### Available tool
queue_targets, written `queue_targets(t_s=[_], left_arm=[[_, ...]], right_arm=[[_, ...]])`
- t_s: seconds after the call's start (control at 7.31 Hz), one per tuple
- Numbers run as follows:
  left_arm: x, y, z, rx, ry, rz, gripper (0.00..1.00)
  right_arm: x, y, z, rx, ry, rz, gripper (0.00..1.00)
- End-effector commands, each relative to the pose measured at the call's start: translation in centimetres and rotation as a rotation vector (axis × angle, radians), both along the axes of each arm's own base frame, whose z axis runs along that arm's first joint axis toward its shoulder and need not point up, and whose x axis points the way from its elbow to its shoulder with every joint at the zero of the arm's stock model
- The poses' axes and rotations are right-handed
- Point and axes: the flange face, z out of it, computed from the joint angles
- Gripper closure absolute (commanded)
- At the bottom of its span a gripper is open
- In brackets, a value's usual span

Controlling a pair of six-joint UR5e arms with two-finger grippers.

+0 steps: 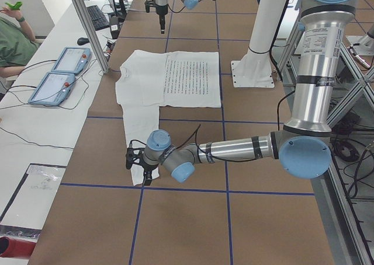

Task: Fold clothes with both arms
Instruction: 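Release the sleeve near the collar and raise the right gripper away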

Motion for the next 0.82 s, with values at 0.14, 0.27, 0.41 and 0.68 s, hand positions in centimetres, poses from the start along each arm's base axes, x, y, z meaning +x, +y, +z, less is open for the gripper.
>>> queue_targets(t_s=[0.14, 0.27, 0.41, 0.68], left_arm=[[2.0, -1.6, 1.3, -0.001, -0.027, -0.005, 0.01], [2.8, -2.2, 1.2, -0.001, -0.027, 0.004, 0.01], [3.3, -2.4, 1.4, -0.003, -0.030, 0.010, 0.02], [3.5, -2.1, 2.3, 0.009, -0.025, 0.017, 0.11]], right_arm=[[2.5, 0.1, 2.3, 0.001, -0.009, -0.026, 0.00], [2.5, 0.3, 2.5, -0.004, -0.013, -0.030, 0.00], [2.6, 0.4, 2.6, -0.005, -0.013, -0.030, 0.00], [2.6, 0.4, 2.6, -0.003, -0.010, -0.028, 0.00]])
